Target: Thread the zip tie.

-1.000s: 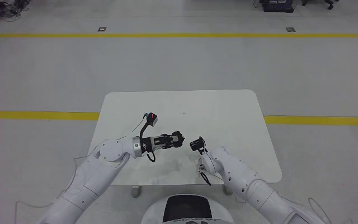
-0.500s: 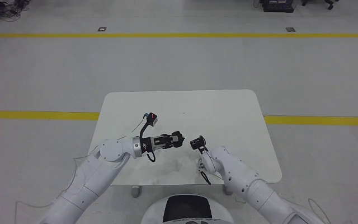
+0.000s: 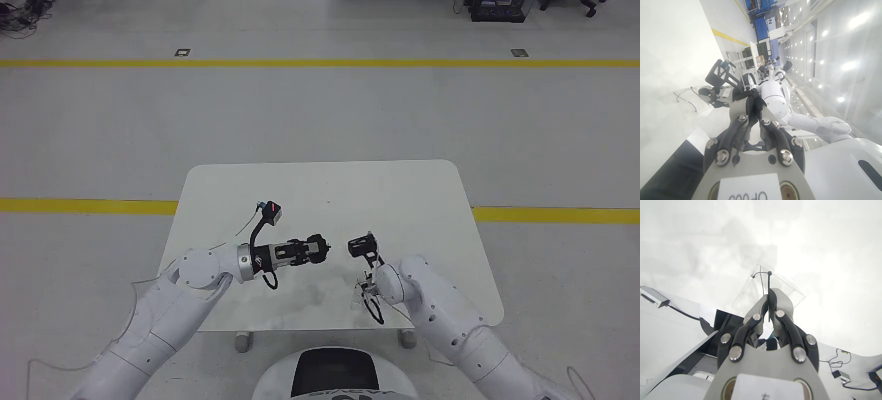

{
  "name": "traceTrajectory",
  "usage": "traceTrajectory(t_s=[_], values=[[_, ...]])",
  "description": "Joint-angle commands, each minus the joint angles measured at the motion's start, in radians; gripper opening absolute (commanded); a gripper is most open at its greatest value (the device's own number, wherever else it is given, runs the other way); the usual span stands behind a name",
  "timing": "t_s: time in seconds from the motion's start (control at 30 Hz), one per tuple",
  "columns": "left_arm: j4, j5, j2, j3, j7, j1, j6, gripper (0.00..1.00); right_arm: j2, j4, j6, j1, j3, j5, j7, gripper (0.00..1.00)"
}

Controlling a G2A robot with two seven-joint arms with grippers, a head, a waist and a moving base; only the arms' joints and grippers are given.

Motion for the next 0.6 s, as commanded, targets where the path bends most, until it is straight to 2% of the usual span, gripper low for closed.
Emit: traceTrajectory(t_s=[0.0,0.2,0.37,0.47,0.57], values=[[0.0,0.0,0.0,0.0,0.0,0.0,0.0,0.0,0.008,-0.033,-0.009,-0.026,0.047,0.034,-0.025,0.0],[0.0,0.0,0.0,0.0,0.0,0.0,0.0,0.0,0.035,-0.116,-0.109,-0.119,0.198,0.176,-0.105,0.0],[0.0,0.0,0.0,0.0,0.0,0.0,0.0,0.0,0.053,-0.148,-0.204,-0.176,0.306,0.296,-0.157,0.0],[0.0,0.0,0.0,0.0,0.0,0.0,0.0,0.0,0.059,-0.148,-0.27,-0.197,0.355,0.391,-0.18,0.0],[0.0,0.0,0.0,0.0,0.0,0.0,0.0,0.0,0.06,-0.146,-0.278,-0.198,0.359,0.399,-0.18,0.0]])
